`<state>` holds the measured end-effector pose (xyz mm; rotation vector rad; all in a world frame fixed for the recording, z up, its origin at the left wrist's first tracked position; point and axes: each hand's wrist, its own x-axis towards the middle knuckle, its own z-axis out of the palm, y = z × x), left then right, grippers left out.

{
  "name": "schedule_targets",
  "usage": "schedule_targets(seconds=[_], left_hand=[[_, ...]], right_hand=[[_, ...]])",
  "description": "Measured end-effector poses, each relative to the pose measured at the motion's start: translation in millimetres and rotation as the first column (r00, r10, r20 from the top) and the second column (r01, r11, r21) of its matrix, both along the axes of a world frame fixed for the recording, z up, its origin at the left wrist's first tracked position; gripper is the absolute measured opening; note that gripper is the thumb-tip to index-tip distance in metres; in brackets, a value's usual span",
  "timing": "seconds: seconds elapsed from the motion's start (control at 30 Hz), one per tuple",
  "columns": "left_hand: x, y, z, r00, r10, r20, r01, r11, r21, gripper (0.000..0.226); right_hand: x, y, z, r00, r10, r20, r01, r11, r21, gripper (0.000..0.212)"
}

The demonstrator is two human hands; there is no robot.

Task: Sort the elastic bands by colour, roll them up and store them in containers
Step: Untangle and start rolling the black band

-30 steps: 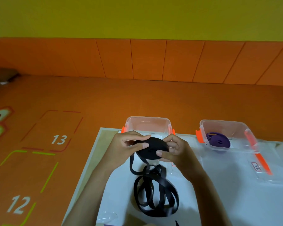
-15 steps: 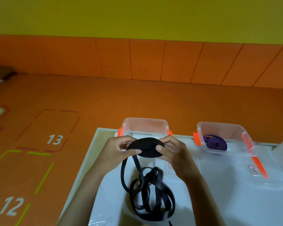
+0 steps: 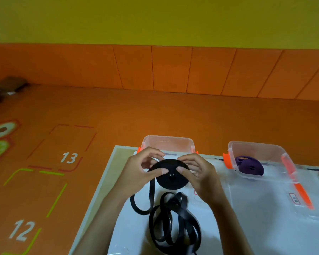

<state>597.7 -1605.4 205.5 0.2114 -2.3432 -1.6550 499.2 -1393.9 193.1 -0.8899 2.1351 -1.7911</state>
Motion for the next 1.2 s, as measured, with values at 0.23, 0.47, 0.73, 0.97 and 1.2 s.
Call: schedule_targets(seconds=[0.23,0.47,0.73,0.97,1.2], left_hand=[[-12,9,-3,0.993,0.028,-0.117,-0.016,0.995,0.101,0.02],[-22,4,-15,0.994,-0.098,0.051,0.092,0.989,0.113,0.045],[-4,-1,-78,0.954,0.042,0.297,-0.086,0.987,0.137,0.028],[9,15,-117,0.925,0.061,0.376,-0.191,0.928,0.32,0.019],[1,37,-128,0.882,0.196,0.429,-0.411,0.767,0.493,0.038]], right_hand=[[-6,12,-2,0.989,0.13,0.074,-0.133,0.99,0.037,0.041],[-9,24,-9,0.999,-0.046,0.004,0.046,0.999,0.025,0.052],[-20,38,-9,0.974,-0.223,0.033,0.225,0.969,-0.097,0.05],[-13,41,-9,0.962,-0.247,0.116,0.263,0.953,-0.148,0.045],[-1,46,-10,0.969,-0.225,0.102,0.236,0.966,-0.107,0.044]])
